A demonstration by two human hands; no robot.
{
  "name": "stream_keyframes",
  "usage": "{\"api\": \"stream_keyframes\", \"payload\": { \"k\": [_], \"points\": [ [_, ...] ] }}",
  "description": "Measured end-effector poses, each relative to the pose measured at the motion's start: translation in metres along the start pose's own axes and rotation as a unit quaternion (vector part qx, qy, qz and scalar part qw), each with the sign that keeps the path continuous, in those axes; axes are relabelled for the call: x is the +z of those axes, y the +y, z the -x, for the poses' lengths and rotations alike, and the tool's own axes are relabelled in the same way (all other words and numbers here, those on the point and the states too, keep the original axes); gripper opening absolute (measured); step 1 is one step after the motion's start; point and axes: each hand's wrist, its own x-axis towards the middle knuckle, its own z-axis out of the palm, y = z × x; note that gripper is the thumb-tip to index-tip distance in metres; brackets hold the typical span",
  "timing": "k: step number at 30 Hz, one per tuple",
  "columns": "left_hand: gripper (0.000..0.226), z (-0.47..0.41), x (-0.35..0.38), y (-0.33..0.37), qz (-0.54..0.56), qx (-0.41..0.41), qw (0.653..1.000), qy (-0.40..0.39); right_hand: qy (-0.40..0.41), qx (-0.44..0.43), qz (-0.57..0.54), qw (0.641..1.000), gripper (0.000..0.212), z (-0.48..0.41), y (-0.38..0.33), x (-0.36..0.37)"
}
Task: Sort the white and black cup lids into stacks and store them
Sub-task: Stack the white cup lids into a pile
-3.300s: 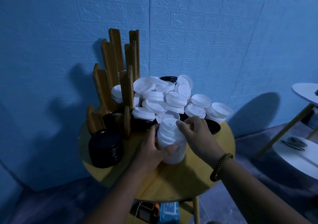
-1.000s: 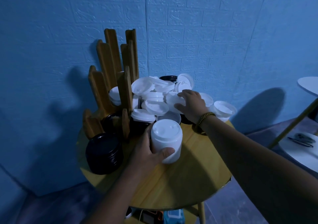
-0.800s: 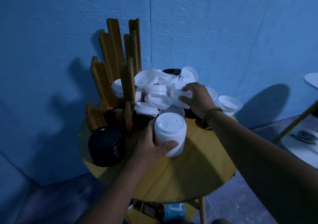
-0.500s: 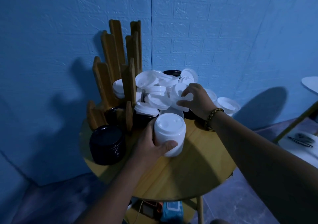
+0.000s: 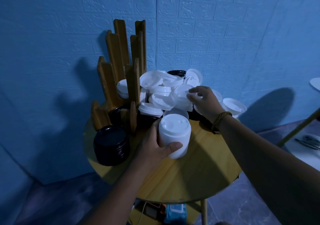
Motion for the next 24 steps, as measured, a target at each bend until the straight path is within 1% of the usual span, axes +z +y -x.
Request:
{"api": "stream_keyframes", "payload": {
  "k": [1,3,7,9,11,13,16,17,18,21,23,24],
  "points": [
    [0.102,0.000,0.000,0.000,0.001,0.000,1.000,-0.001,0.016,0.009,-0.017,1.000,0.024,0.000,-0.001,0.000],
    [0.102,0.000,0.001,0.001,0.002,0.002,1.000,-0.001,0.031,0.037,-0.062,0.997,0.025,0.002,-0.003,-0.001],
    [0.105,0.000,0.001,0.002,0.002,0.008,1.000,0.004,0.010,0.072,-0.108,0.992,0.026,0.007,-0.003,-0.006],
    [0.104,0.000,0.001,0.001,0.001,0.009,1.000,0.005,-0.005,0.077,-0.112,0.991,0.030,0.008,-0.002,-0.008],
    [0.104,0.000,0.001,0.001,0.003,0.009,1.000,0.006,-0.012,0.068,-0.092,0.993,0.030,0.009,0.000,-0.009],
    [0.103,0.000,0.000,0.002,0.004,0.010,1.000,0.005,0.006,0.061,-0.082,0.995,0.025,0.009,0.002,-0.008],
    [0.101,-0.001,0.000,0.001,0.003,0.008,1.000,0.005,0.028,0.065,-0.099,0.993,0.020,0.009,0.007,-0.006],
    [0.101,0.000,0.000,0.001,0.002,0.007,1.000,0.005,0.024,0.065,-0.099,0.993,0.023,0.010,0.007,-0.004],
    [0.101,0.000,0.000,0.000,0.000,0.006,1.000,0.006,0.018,0.063,-0.097,0.993,0.032,0.011,0.007,-0.003],
    [0.103,0.001,0.000,-0.001,-0.005,0.004,1.000,0.006,-0.013,0.074,-0.106,0.992,0.067,0.006,0.008,0.000],
    [0.103,0.001,0.001,-0.001,-0.007,0.006,1.000,0.004,-0.038,0.092,-0.100,0.990,0.080,0.000,0.007,0.003],
    [0.102,0.001,0.001,-0.001,-0.008,0.007,1.000,0.003,-0.046,0.097,-0.093,0.990,0.081,-0.002,0.005,0.004]
  ]
}}
